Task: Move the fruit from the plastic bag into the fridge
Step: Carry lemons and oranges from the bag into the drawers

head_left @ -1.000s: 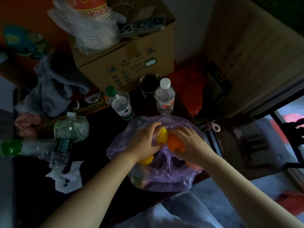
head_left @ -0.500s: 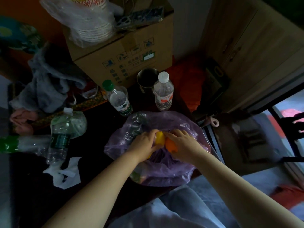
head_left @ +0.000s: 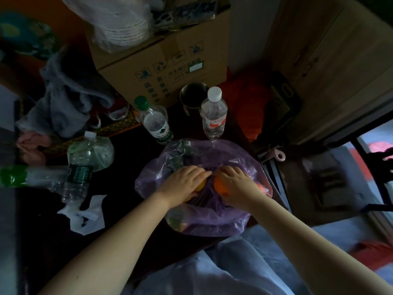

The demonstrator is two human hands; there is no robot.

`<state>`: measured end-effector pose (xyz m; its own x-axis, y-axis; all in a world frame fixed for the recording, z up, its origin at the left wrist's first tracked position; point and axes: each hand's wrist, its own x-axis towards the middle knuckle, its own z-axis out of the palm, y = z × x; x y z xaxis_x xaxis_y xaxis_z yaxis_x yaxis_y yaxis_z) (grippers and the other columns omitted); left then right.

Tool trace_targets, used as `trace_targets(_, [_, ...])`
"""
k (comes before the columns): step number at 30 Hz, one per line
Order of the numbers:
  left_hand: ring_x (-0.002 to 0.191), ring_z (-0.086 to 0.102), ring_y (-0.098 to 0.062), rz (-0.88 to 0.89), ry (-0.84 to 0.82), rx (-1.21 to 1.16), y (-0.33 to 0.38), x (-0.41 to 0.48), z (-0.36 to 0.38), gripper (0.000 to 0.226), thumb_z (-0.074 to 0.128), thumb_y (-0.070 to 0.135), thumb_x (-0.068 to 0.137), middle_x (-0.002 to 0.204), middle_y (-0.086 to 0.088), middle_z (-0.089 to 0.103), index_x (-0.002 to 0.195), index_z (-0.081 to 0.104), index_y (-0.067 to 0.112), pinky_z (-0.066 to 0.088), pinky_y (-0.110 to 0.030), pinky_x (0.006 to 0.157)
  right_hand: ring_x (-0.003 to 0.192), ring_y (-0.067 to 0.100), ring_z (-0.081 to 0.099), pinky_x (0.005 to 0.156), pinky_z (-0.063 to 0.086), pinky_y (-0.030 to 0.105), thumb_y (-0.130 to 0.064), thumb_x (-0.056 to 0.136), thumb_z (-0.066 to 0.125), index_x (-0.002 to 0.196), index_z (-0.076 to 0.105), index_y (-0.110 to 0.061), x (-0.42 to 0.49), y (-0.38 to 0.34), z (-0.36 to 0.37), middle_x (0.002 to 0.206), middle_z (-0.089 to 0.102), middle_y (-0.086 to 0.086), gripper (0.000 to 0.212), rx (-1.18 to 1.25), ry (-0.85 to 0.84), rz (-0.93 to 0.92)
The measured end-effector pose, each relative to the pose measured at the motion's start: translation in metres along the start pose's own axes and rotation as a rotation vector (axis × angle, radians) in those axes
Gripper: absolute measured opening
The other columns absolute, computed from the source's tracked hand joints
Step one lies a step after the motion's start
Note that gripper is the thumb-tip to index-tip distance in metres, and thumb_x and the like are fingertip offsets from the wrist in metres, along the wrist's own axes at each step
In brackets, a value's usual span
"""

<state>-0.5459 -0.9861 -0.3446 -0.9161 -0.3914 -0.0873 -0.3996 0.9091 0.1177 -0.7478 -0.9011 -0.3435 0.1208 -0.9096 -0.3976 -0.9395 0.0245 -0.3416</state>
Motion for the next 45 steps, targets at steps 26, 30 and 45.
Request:
trace_targets(26, [0.123,0.047,-0.022,-0.434,0.203,-0.418,0.014,0.005,-0.045,0.071,0.076,0.032,0.075,0.138,-0.003,0.046,0.136,0.044,0.014,0.04,-0.028,0.095,0.126,0.023,0.041,0.094,0.042,0.038,-0.043,0.075,0.071,0.138,0.04,-0.025,-0.029,-0.015,-0.038,0.14,0.043,-0.003,0.072,0.298,0.411,-0.082])
trace_targets(30, [0.125,0.043,-0.017,-0.359,0.314,-0.469,0.012,-0.006,-0.075,0.073,0.078,0.024,0.073,0.138,-0.002,0.046,0.136,0.044,0.013,0.038,-0.028,0.1,0.128,0.023,0.04,0.099,0.04,0.04,-0.038,0.073,0.075,0.138,0.04,-0.024,-0.046,-0.036,-0.054,0.141,0.042,-0.002,0.074,0.331,0.563,-0.054])
trace_targets(45, [0.132,0.034,-0.009,0.144,0.364,-0.486,0.041,-0.072,-0.166,0.072,0.074,0.033,0.079,0.143,0.01,0.036,0.141,0.037,0.028,0.038,-0.032,0.104,0.125,0.007,0.04,0.096,0.038,0.023,-0.041,0.069,0.075,0.134,0.044,-0.026,-0.161,-0.164,-0.047,0.138,0.04,-0.01,0.073,0.463,1.15,0.271])
